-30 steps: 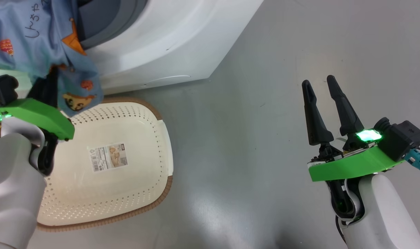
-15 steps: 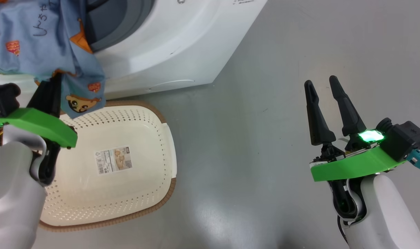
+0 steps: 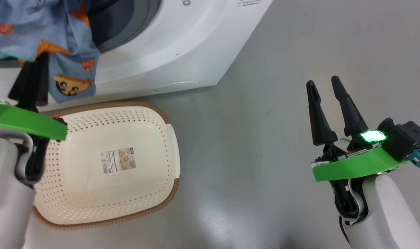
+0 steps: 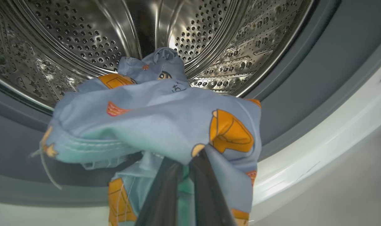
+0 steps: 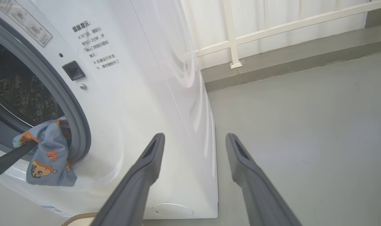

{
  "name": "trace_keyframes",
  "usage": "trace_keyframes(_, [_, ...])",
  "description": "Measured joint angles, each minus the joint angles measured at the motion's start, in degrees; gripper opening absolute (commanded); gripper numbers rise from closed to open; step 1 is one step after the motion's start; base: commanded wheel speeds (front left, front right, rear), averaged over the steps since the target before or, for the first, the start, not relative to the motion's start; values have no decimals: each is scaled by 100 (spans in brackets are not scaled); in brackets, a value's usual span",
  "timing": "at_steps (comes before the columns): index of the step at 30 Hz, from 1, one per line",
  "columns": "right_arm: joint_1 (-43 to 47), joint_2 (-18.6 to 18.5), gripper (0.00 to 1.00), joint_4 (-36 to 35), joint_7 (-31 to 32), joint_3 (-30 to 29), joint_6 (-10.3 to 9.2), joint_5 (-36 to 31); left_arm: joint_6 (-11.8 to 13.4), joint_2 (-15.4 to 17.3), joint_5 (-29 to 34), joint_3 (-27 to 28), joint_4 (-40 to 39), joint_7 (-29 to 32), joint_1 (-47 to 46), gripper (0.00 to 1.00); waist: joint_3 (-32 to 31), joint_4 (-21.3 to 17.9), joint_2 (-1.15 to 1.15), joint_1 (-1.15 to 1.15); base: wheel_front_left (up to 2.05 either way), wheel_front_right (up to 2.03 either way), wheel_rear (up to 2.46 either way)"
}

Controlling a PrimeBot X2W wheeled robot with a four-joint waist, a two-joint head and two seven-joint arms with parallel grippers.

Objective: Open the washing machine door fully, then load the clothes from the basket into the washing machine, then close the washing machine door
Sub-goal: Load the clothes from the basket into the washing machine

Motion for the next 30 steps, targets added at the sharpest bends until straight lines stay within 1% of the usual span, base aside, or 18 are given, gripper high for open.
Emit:
trace_keyframes(3, [-2, 2, 100, 0, 0, 11, 0, 0, 27, 64, -2, 40, -36, 40, -134, 0, 31, -18, 0, 0, 0, 0, 0])
trace_keyframes(7, [-4, 27, 100, -4, 0, 56, 0, 1, 51, 86, -11, 70, 121, 247, -635, 0, 90, -96, 0, 0, 0, 0, 0])
trace_keyframes(12, [-7, 70, 100, -5, 0, 57, 0, 43, 51, 148, 4, 38, 766, 495, -1321, 0, 192, -255, 0, 0, 0, 0, 0])
trace_keyframes(19, [-7, 151, 100, -19, 0, 70, 0, 66, 49, 216, 336, -148, 1767, 716, -2402, 0, 370, -531, 0, 0, 0, 0, 0])
trace_keyframes(22, [-7, 168, 100, -47, 0, 87, 0, 108, 49, 248, 425, -200, 2149, 712, -2889, 0, 469, -644, 0, 0, 0, 0, 0])
trace_keyframes(27, [-10, 203, 100, -88, 0, 141, 0, 157, 52, 358, 895, -363, 2486, 220, -3479, 0, 641, -844, 0, 0, 0, 0, 0])
trace_keyframes(30, [-12, 211, 100, -92, 0, 189, 0, 164, 113, 366, 969, -312, 2604, 52, -3756, 0, 748, -945, 0, 0, 0, 0, 0])
